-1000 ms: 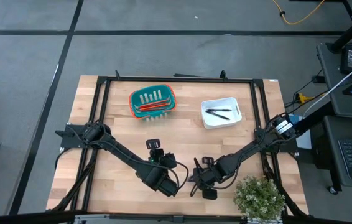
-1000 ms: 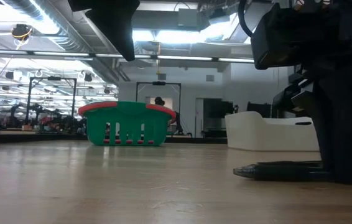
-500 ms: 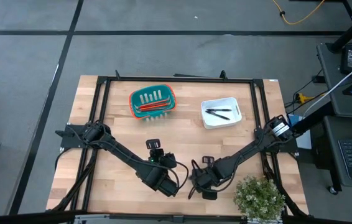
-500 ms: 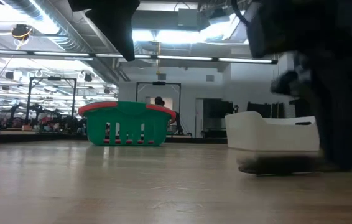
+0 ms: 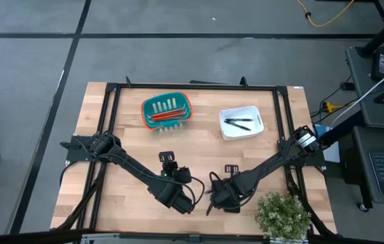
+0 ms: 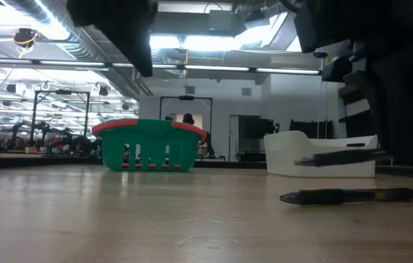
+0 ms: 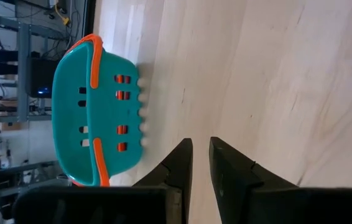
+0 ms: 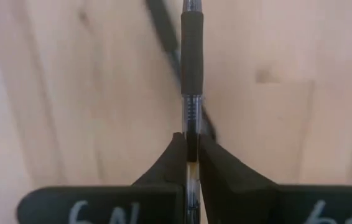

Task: Sort pens & pencils
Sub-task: Put the black pen into the white bin

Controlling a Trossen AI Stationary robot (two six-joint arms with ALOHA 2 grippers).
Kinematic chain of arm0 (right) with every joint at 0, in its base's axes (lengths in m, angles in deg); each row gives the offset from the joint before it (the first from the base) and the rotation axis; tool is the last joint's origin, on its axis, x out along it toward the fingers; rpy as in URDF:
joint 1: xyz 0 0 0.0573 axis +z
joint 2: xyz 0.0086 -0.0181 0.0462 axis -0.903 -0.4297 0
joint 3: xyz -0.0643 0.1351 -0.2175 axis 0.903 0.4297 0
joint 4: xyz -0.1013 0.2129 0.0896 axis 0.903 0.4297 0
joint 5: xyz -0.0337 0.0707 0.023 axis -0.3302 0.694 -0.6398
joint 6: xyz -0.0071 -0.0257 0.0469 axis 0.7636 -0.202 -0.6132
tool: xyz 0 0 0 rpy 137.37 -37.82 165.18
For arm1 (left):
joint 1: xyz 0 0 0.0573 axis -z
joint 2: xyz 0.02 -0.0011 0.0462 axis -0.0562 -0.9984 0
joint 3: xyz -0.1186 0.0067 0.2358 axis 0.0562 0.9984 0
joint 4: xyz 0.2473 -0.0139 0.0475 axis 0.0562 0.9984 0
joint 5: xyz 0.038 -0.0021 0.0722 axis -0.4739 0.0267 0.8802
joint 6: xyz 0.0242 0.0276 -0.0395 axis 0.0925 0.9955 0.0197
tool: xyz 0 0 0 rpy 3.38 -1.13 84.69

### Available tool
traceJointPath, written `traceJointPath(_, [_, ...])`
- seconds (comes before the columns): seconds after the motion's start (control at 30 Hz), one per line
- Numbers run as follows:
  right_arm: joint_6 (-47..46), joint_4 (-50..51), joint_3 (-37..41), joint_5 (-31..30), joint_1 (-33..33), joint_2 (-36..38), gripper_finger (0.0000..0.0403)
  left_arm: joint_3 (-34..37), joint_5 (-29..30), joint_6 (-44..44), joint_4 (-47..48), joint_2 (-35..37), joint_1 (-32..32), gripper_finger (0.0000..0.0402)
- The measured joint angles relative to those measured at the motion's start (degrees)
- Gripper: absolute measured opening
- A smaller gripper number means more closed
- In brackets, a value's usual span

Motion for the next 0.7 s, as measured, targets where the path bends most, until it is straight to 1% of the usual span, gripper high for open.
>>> traceJointPath(0.13, [1.42, 4.12, -0.55, -2.15, -1.01, 0.05, 0.0022, 2.22, 0.00, -0.06, 0.03, 0.00, -0.59, 0.0050])
traceJointPath(0.37, [4.79, 8.66, -0.48, -4.94, -4.64, 0.09, 0.0022, 7.15, -0.87, -0.51, 0.04, 0.00, -2.04, 0.0050])
traceJointPath(0.57, [6.59, 15.29, -0.44, -10.68, -8.20, 0.18, 0.0002, 13.24, -1.70, -3.69, -0.08, 0.96, -2.83, 0.0050])
traceJointPath(0.7, [7.38, 15.88, -0.42, -11.60, -10.12, 0.20, 0.0008, 18.11, -2.96, -6.59, -0.08, 2.78, -2.81, 0.0050])
